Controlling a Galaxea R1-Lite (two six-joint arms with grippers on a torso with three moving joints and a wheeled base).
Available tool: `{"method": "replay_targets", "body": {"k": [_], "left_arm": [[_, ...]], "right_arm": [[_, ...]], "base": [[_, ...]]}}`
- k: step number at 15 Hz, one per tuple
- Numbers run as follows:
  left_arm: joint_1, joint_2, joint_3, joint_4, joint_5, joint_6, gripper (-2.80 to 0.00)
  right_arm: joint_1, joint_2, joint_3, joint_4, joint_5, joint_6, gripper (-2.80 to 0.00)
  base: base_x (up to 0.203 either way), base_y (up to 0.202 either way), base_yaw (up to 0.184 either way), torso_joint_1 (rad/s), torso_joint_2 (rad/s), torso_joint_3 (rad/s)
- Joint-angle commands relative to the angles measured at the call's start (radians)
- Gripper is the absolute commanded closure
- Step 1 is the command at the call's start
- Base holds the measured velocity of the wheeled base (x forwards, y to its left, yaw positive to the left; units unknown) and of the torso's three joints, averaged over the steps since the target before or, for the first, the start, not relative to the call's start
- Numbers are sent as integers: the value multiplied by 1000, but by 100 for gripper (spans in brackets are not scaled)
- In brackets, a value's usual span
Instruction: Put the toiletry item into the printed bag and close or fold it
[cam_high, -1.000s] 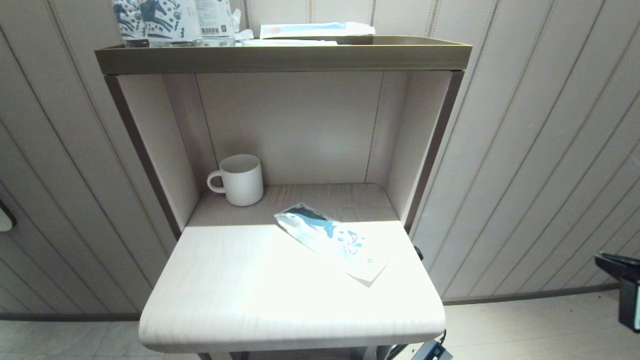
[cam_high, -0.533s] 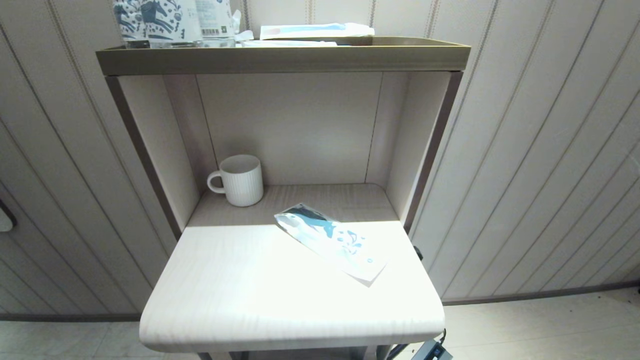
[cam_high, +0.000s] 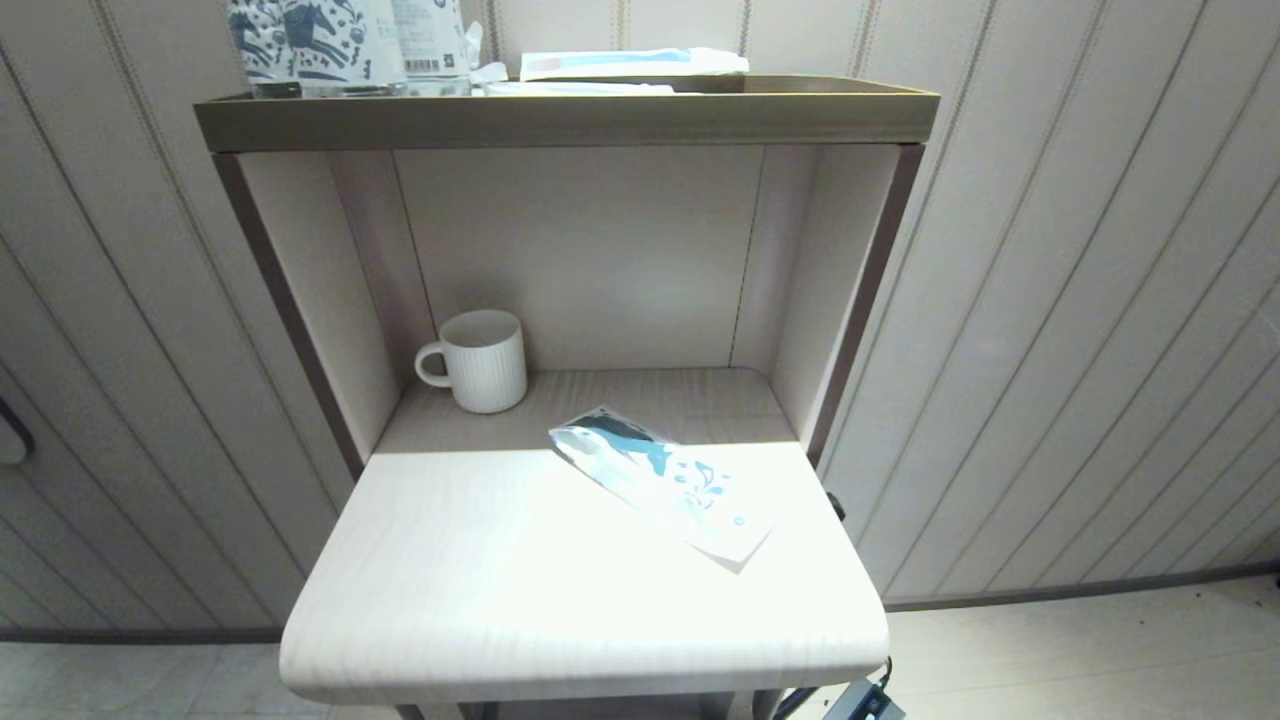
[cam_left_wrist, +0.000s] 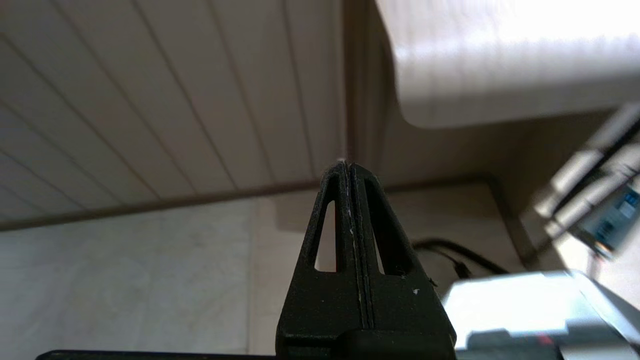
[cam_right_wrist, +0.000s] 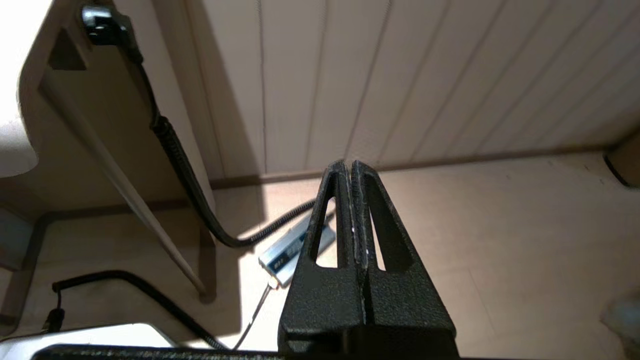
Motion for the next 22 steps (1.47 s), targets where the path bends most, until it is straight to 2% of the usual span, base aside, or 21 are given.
{"method": "replay_targets", "body": {"k": [1, 2, 4, 7, 8, 9, 10, 11, 12, 14, 17, 19, 22], "left_arm": [[2, -18, 92, -128, 67, 17, 0], [2, -18, 107, -184, 94, 23, 0], [2, -18, 92, -139, 136, 27, 0], [2, -18, 94, -141, 130, 27, 0], [1, -19, 96, -143, 113, 25, 0], [2, -19, 101, -144, 75, 24, 0], [2, -19, 111, -145, 23, 24, 0], [2, -18, 135, -158, -1, 26, 0], [1, -19, 144, -189, -11, 25, 0], [0, -19, 149, -203, -6, 24, 0], [0, -19, 149, -205, 0, 17, 0], [0, -19, 150, -205, 1, 13, 0], [0, -19, 150, -209, 30, -67, 0]], "right_arm": [[-5, -22, 120, -212, 49, -33, 0], [-6, -21, 120, -190, 82, -35, 0], [-50, -20, 115, -133, 84, -38, 0], [-249, -63, 87, -33, 102, -89, 0], [-257, -103, 82, -15, 126, -99, 0], [-245, -180, 73, 13, 203, -107, 0], [-233, -244, 59, 55, 341, -107, 0], [-223, -275, 45, 96, 431, -80, 0], [-218, -279, 38, 115, 450, -37, 0], [-217, -279, 20, 162, 437, 4, 0], [-215, -279, 70, 126, 379, -17, 0], [-215, -279, 74, 119, 376, -16, 0], [-215, -279, 74, 119, 375, -12, 0]], "base": [[0, 0, 0, 0, 0, 0], [0, 0, 0, 0, 0, 0], [0, 0, 0, 0, 0, 0], [0, 0, 0, 0, 0, 0], [0, 0, 0, 0, 0, 0], [0, 0, 0, 0, 0, 0], [0, 0, 0, 0, 0, 0], [0, 0, 0, 0, 0, 0], [0, 0, 0, 0, 0, 0], [0, 0, 0, 0, 0, 0], [0, 0, 0, 0, 0, 0], [0, 0, 0, 0, 0, 0], [0, 0, 0, 0, 0, 0]]}}
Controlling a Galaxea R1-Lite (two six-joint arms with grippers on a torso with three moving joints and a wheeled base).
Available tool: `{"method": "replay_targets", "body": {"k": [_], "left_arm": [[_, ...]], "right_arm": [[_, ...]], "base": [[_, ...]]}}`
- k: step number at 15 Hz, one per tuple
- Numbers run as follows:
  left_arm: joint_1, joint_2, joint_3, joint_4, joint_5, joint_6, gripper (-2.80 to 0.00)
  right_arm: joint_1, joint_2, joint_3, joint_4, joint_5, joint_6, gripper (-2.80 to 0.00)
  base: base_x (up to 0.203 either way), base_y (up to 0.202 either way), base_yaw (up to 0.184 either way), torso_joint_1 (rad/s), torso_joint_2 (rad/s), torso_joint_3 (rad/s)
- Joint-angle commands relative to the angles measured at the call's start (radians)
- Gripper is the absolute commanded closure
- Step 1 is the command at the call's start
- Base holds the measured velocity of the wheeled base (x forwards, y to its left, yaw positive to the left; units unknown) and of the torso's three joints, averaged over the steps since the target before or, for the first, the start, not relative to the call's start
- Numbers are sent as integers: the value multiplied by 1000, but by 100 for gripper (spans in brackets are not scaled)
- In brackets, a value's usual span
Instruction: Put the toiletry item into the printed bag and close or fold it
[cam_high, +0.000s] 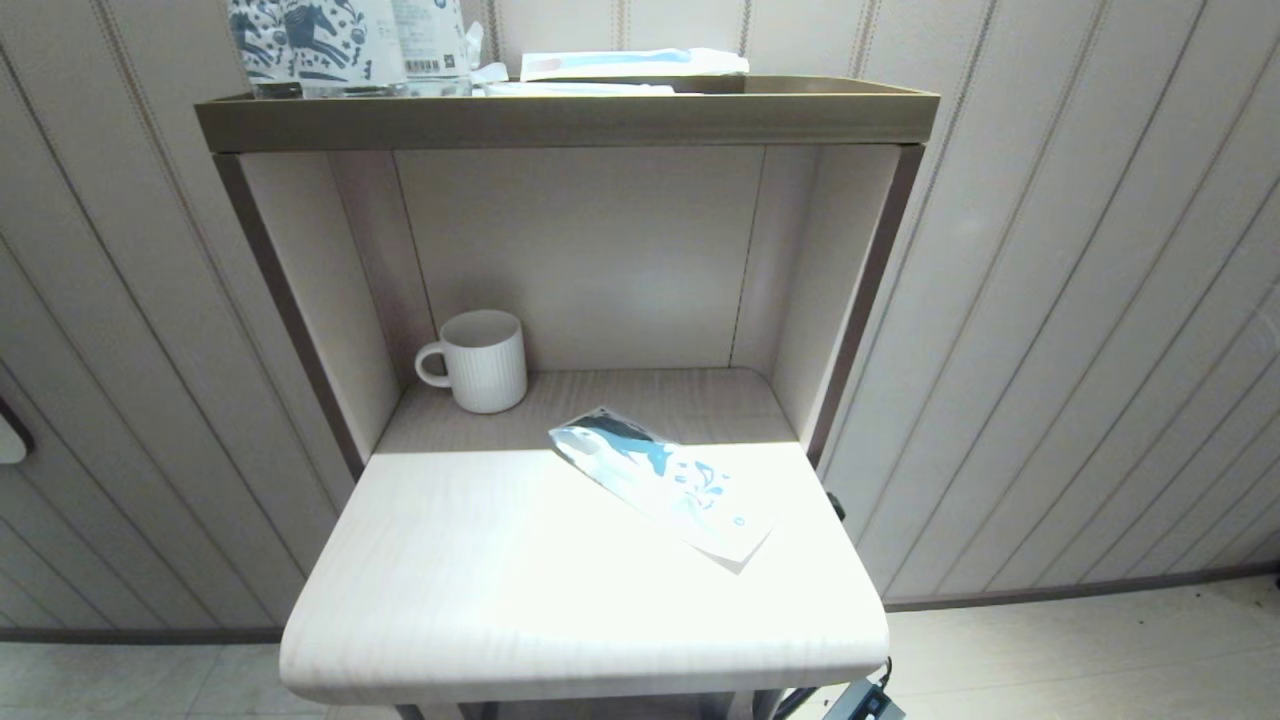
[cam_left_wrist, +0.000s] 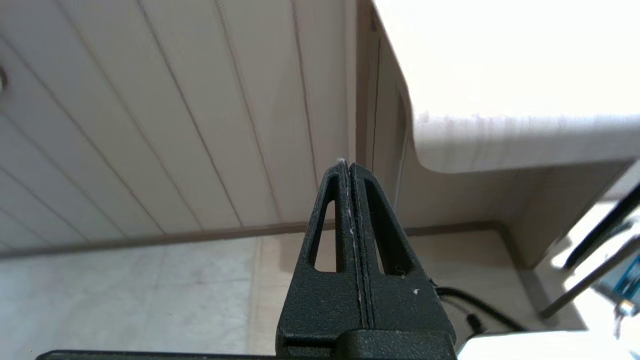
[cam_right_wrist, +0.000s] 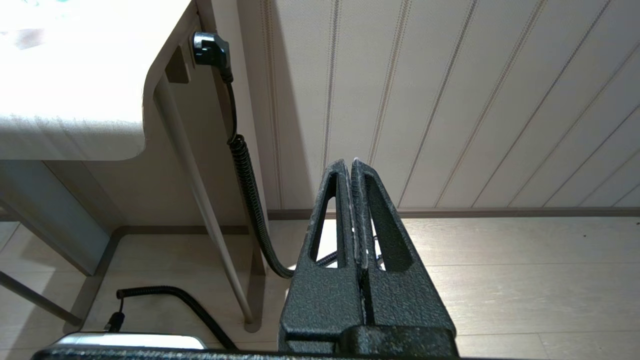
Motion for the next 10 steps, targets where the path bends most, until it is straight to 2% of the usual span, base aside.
{"method": "replay_targets", "body": {"k": [1, 6, 8, 10], "left_arm": [[0, 0, -1, -1, 13, -50, 0], [0, 2, -1, -2, 14, -63, 0], [0, 2, 0, -4, 8, -57, 0], [0, 2, 0, -4, 2, -45, 0]], "right_arm": [[-1, 1, 1, 2, -2, 7, 0], [0, 1, 18, -45, -7, 12, 0], [0, 1, 42, -125, 1, 15, 0], [2, 1, 47, -106, 3, 23, 0]], "base": [[0, 0, 0, 0, 0, 0], [0, 0, 0, 0, 0, 0], [0, 0, 0, 0, 0, 0], [0, 0, 0, 0, 0, 0]]}}
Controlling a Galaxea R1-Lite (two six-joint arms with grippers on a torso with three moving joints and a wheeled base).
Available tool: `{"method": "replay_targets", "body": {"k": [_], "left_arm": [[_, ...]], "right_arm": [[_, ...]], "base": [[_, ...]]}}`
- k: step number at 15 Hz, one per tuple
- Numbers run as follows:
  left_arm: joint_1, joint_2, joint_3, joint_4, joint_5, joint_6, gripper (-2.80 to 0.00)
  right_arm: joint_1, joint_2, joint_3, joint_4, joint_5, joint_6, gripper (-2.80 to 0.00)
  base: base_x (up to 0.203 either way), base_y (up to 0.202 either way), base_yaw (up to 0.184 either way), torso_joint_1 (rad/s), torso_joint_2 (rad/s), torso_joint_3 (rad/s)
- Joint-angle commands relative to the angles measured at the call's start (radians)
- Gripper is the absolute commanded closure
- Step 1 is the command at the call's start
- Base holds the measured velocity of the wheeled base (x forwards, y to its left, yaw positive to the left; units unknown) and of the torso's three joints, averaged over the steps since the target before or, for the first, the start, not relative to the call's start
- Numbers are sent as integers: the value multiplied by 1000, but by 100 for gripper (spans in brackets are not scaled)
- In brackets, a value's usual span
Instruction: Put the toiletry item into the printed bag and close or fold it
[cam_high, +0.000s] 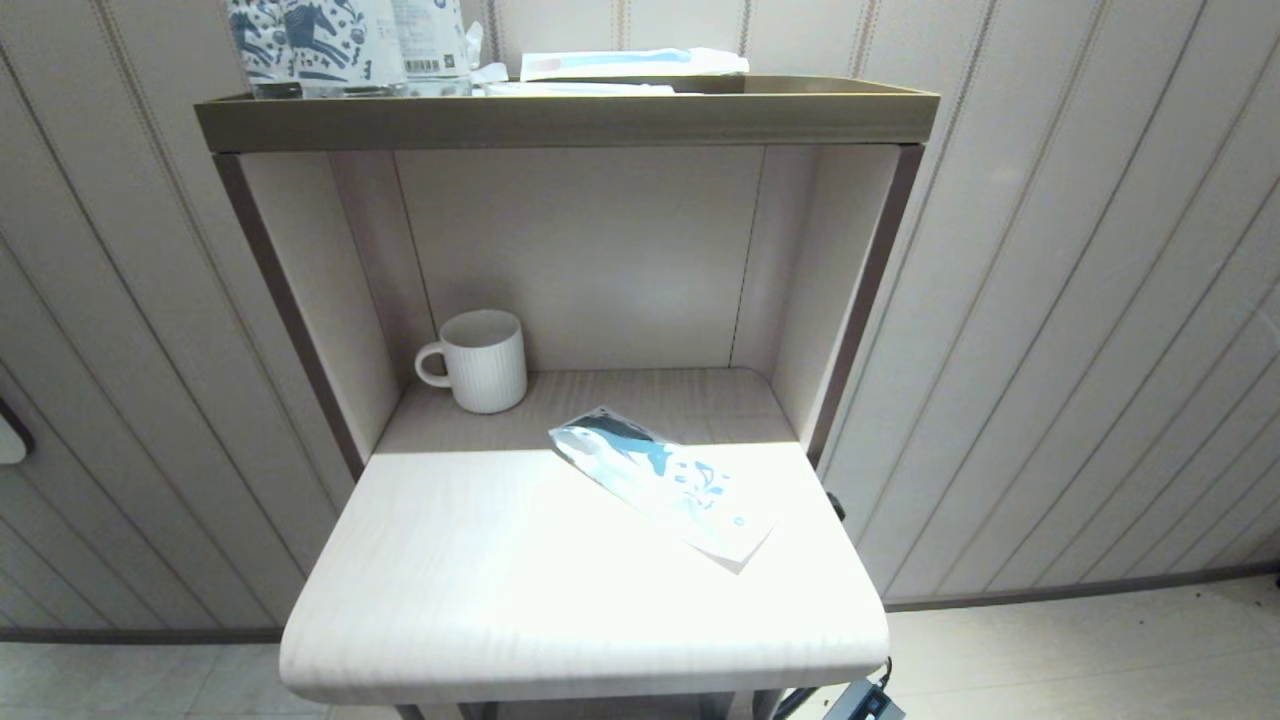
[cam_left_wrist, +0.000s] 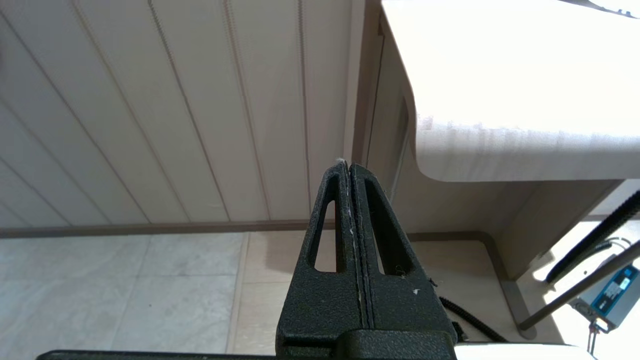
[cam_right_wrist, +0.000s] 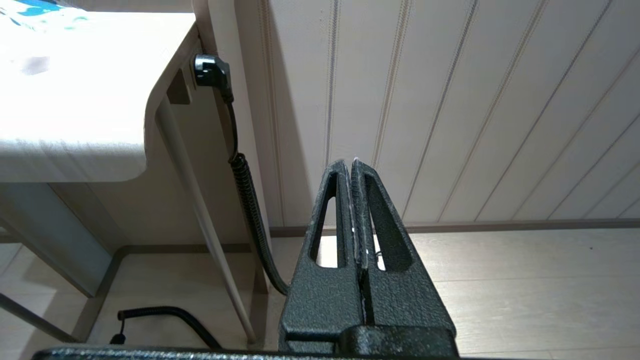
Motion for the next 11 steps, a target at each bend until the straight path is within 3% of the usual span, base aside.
{"method": "replay_targets", "body": {"k": [1, 11], "left_arm": [[-1, 0, -1, 4, -3, 14, 0], [-1, 0, -1, 1, 3, -9, 0]], "right_arm": [[1, 2, 6, 4, 1, 11, 0], [1, 2, 6, 6, 1, 14, 0]], "base": [[0, 0, 0, 0, 0, 0], [0, 0, 0, 0, 0, 0]]}}
